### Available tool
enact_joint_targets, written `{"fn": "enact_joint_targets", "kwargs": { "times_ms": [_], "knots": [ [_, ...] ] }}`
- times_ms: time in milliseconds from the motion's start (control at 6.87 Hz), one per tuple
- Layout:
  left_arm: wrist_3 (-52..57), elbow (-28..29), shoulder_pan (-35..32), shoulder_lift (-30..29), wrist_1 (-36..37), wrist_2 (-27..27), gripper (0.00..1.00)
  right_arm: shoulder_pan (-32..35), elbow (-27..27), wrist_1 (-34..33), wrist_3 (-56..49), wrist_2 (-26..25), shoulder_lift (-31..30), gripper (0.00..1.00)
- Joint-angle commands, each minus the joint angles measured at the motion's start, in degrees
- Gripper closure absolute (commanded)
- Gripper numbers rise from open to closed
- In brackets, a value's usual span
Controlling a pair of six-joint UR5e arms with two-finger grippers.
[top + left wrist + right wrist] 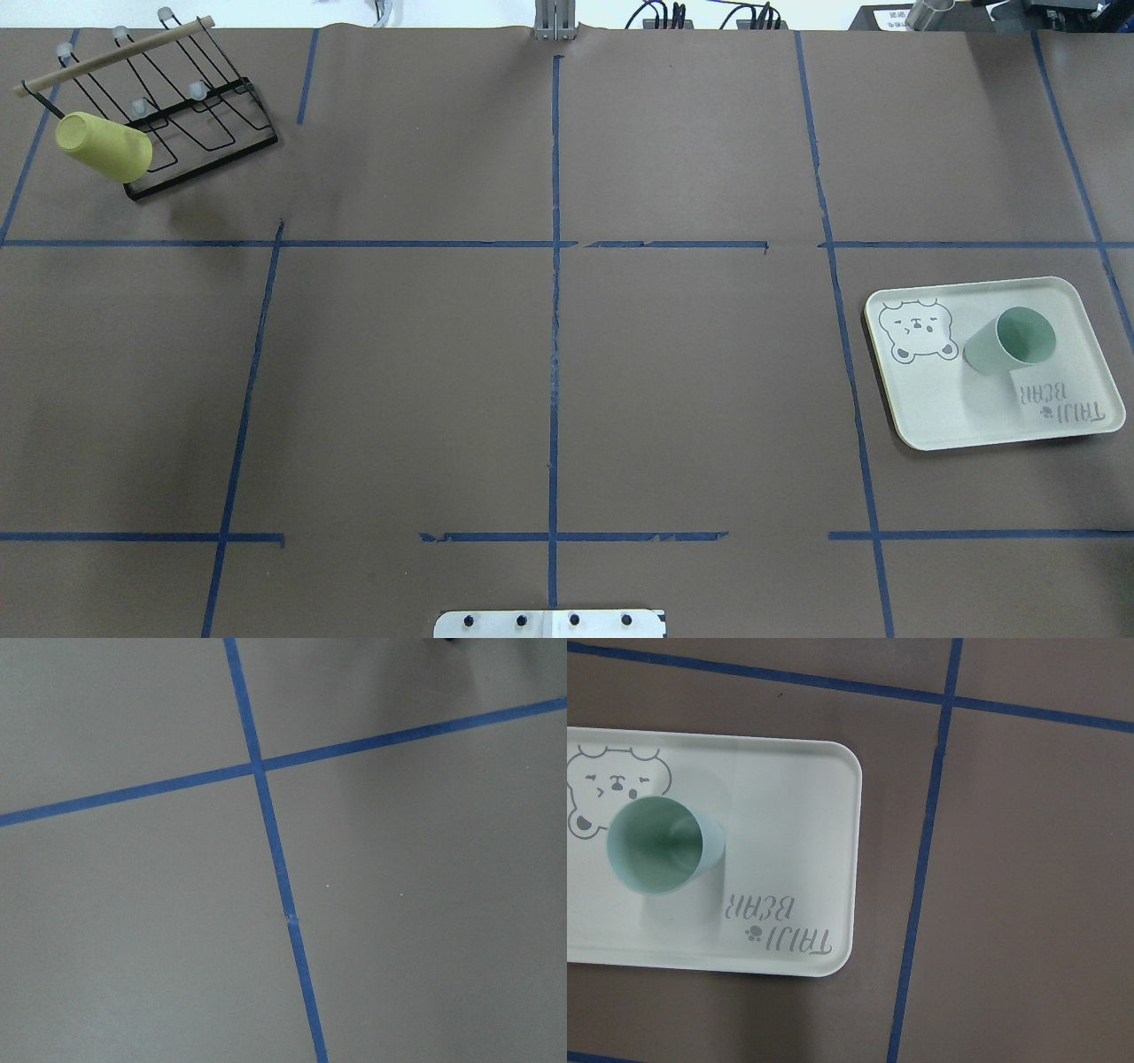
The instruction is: Left arm grabs green cup and hands to right arm on tray
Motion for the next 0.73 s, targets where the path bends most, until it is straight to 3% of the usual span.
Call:
{"fn": "enact_joint_targets", "kwargs": {
  "times_ms": [0, 146, 291, 582],
  "knots": [
    [-3.4, -3.4, -0.2, -0.1, 0.4, -0.2, 0.0, -0.1, -0.2, 0.3, 0.0, 0.5, -1.1, 0.0],
    [-3.3, -5.5, -0.1, -0.8, 4.5, 0.3, 0.0, 0.0, 0.2, 0.6, -0.1, 0.6, -1.1, 0.0],
    [-2.1, -4.9, -0.4, 0.1, 4.1, 0.1, 0.0, 0.8, 2.6, 0.6, -0.9, 0.3, -2.4, 0.0],
    [-2.1, -5.8, -0.9, 0.4, 4.2, 2.3, 0.0, 0.6, -0.7, 0.6, -0.7, 0.1, 0.3, 0.0]
  ]
}}
